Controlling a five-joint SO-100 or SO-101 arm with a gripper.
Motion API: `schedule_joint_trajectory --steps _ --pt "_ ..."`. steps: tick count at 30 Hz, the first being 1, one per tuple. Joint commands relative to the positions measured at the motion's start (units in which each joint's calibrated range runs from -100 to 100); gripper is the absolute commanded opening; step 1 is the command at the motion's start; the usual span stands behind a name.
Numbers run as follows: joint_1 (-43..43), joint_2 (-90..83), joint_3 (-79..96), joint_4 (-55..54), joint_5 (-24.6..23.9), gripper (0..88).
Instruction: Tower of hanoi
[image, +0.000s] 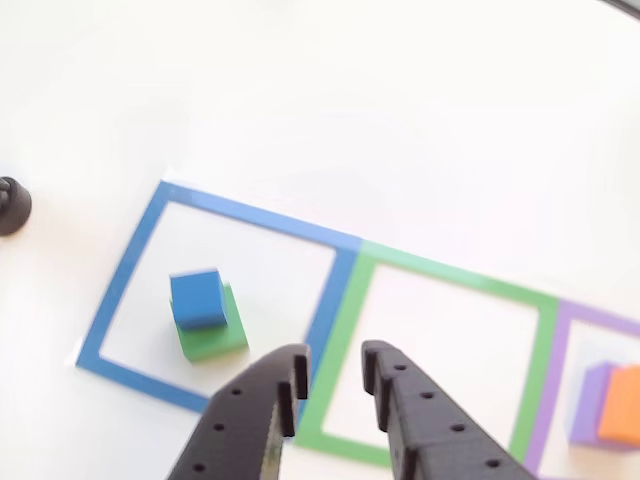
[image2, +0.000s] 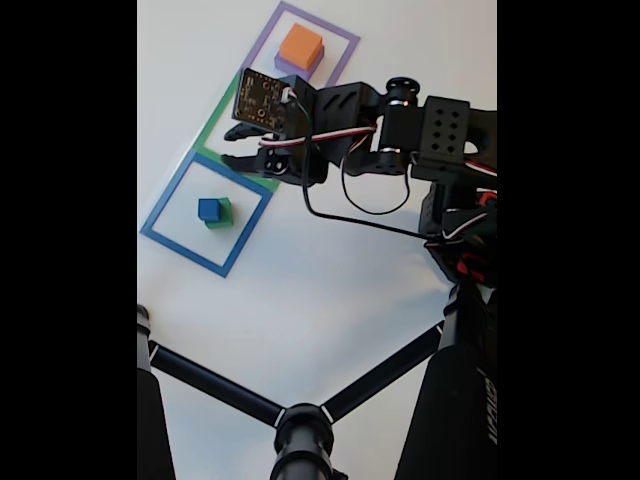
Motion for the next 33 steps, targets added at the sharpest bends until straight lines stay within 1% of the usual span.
schedule_joint_trajectory --steps 1,3,5,8,10,14,18,27,33 --pt "5.40 -3.83 -15.60 22.52 -0.34 0.1" --pt "7.61 -3.59 -20.78 27.54 -2.03 0.1" --pt "10.49 -3.35 -25.51 31.99 -2.70 0.1" --pt "16.24 -3.10 -30.51 36.93 -2.03 0.1" --pt "20.55 -3.02 -32.05 38.63 -0.51 0.1" --pt "27.17 -2.78 -33.32 39.36 0.00 0.1" --pt "31.77 -2.78 -34.60 39.44 0.00 0.1" --pt "39.34 -2.86 -38.78 42.44 0.00 0.1" --pt "43.66 -2.86 -38.60 42.20 0.00 0.5"
